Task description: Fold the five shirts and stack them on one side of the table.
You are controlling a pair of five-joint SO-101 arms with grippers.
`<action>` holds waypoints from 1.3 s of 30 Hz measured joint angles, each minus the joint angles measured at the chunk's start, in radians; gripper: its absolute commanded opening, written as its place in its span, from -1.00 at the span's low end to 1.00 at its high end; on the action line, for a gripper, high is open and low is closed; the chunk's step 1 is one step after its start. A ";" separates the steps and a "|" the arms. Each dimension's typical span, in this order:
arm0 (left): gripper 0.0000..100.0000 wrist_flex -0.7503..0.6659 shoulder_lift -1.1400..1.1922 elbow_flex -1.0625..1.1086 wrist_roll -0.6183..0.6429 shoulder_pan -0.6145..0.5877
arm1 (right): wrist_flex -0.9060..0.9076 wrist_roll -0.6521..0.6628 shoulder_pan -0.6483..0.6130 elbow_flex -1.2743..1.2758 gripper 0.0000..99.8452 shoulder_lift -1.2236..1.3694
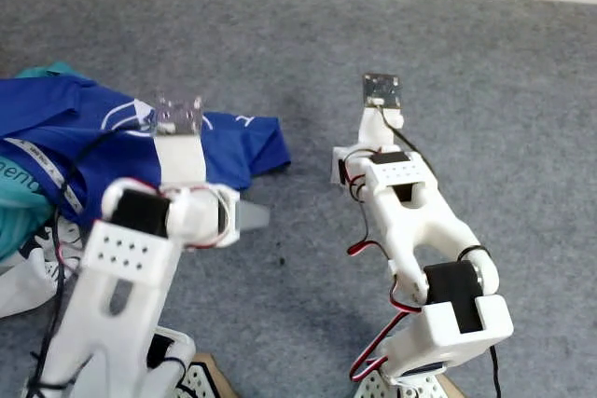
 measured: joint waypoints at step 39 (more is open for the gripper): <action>-0.60 -0.514 0.196 0.258 -0.232 -0.100 | 0.000 0.000 0.000 0.000 -0.81 0.000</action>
